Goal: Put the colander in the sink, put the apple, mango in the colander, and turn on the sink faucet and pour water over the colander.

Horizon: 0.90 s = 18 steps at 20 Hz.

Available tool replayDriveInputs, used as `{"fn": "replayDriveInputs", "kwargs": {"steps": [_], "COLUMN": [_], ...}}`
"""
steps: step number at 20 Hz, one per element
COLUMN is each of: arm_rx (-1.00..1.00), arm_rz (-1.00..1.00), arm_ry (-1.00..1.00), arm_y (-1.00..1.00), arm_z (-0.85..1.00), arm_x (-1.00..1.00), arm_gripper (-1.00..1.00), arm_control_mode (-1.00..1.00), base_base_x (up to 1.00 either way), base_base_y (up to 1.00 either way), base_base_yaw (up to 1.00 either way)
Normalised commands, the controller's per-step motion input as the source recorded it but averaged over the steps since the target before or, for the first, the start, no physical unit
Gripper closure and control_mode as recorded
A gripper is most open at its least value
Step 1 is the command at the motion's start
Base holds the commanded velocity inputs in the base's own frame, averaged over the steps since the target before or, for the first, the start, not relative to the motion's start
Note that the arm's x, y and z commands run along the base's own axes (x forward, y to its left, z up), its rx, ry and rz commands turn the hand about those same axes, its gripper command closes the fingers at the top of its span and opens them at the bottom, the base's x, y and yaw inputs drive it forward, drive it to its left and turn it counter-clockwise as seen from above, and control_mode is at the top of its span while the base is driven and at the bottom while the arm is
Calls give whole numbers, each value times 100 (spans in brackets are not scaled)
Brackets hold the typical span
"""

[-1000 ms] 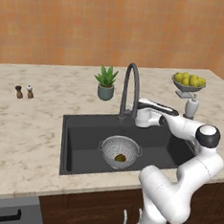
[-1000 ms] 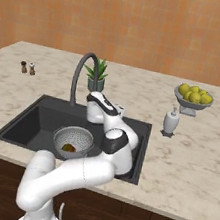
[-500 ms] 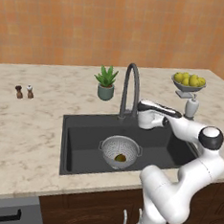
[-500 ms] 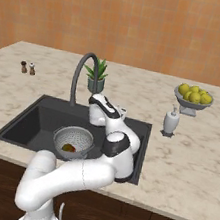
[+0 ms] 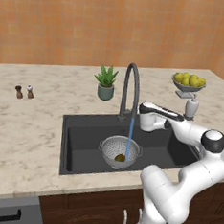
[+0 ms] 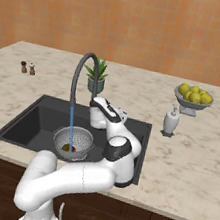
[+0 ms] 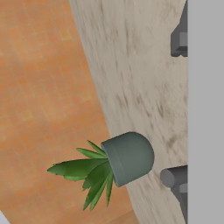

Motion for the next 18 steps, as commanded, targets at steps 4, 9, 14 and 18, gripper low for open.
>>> {"fn": "replayDriveInputs", "kwargs": {"steps": [4, 9, 14, 18], "arm_rx": [0, 0, 0, 0], "arm_rz": [0, 0, 0, 0], "arm_ry": [0, 2, 0, 0], "arm_y": [-54, -38, -17, -1], "arm_z": [0, 0, 0, 0], "arm_x": [0, 0, 0, 0], "arm_gripper": [-100, -100, -100, -100], "arm_control_mode": [-100, -100, -100, -100], "base_base_x": [0, 0, 0, 0], "base_base_y": [0, 0, 0, 0], "base_base_yaw": [0, 0, 0, 0]}}
